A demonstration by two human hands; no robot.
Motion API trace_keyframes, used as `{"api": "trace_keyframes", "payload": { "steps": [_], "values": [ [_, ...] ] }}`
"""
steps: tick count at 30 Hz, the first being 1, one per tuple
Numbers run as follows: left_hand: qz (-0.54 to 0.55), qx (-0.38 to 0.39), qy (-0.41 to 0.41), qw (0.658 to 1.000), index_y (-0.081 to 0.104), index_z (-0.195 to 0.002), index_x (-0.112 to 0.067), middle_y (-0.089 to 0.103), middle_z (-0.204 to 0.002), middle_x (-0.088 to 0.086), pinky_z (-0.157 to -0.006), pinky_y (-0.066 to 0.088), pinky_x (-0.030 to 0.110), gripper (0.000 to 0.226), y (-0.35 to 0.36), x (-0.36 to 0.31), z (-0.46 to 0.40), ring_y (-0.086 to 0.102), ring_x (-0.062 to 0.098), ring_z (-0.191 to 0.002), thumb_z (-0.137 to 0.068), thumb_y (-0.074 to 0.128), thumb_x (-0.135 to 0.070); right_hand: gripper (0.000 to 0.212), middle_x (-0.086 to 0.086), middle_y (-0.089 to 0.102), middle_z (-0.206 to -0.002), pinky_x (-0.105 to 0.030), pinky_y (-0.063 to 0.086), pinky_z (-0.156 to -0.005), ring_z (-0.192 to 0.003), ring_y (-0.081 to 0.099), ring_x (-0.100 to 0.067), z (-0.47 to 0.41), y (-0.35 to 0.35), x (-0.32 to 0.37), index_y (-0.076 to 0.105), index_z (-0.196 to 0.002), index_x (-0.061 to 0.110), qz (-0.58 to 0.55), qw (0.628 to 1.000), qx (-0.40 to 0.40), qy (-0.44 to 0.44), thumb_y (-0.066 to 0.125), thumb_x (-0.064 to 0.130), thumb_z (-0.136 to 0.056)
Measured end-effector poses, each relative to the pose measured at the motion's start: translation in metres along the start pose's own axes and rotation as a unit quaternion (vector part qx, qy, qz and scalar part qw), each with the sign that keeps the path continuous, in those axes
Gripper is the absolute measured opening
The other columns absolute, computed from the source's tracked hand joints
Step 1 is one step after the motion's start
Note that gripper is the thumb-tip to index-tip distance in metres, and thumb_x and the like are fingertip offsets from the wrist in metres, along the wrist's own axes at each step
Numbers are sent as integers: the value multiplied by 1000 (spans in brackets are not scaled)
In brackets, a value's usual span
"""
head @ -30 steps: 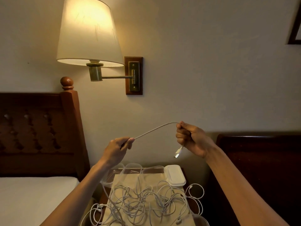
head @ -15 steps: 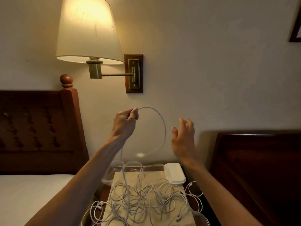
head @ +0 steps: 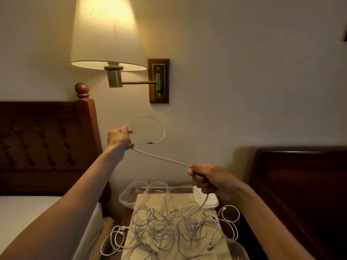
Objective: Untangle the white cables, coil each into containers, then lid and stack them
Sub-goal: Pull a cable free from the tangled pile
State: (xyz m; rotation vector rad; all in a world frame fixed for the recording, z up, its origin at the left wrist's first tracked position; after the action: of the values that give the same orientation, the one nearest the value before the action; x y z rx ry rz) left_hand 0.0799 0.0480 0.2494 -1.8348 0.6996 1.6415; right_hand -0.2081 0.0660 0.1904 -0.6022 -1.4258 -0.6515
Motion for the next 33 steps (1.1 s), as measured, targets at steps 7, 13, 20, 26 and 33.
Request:
{"api": "trace_keyframes", "payload": {
  "steps": [7,13,20,26,33],
  "values": [
    [-266,150,339,890,62,-126,-11,61,-128,5,-85,48,23,30,38,-30,92,60,16,-100,-100,50,-18,37,3,32,-55,-24,19,-44,-44,25,-8,-37,2,57,54,-76,15,166,980,-86,-64,34,27,-106],
    [-136,241,361,890,71,-95,-14,61,-67,-13,-48,38,13,12,43,-20,106,49,-1,-48,-94,59,-11,41,1,33,-57,-27,19,-47,-47,26,-9,-50,13,56,58,-76,12,181,976,-62,-102,36,33,-105],
    [-40,17,237,970,71,-87,-24,69,-89,6,-41,46,20,17,-32,-35,44,54,3,-47,-95,60,-13,34,-2,22,-64,-24,37,-55,-58,25,-16,-40,15,-27,49,-81,13,-5,995,-4,-98,33,28,-106],
    [-288,121,305,900,36,-148,-20,39,-151,5,-70,60,28,62,-1,-45,89,66,19,-92,-93,55,1,34,-1,29,-59,-24,27,-48,-49,27,-11,-57,25,32,51,-80,12,112,977,-72,-165,31,18,-107],
    [-265,206,466,819,70,-102,-10,70,-89,3,-59,54,26,15,32,-35,110,63,6,-63,-92,61,-6,34,-2,36,-63,-24,37,-53,-53,35,-9,-60,37,57,55,-86,9,217,959,-7,-183,30,19,-107]
  ]
}}
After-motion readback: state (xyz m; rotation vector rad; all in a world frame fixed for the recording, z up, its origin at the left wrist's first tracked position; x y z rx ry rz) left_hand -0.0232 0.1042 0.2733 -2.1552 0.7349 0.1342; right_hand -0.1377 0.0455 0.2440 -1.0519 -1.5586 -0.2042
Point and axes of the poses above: each hand's wrist, its own z-axis away from the middle knuckle, its own y-axis out of the palm, x = y × z, the point moved 7 cm from there along -z, towards the middle knuckle
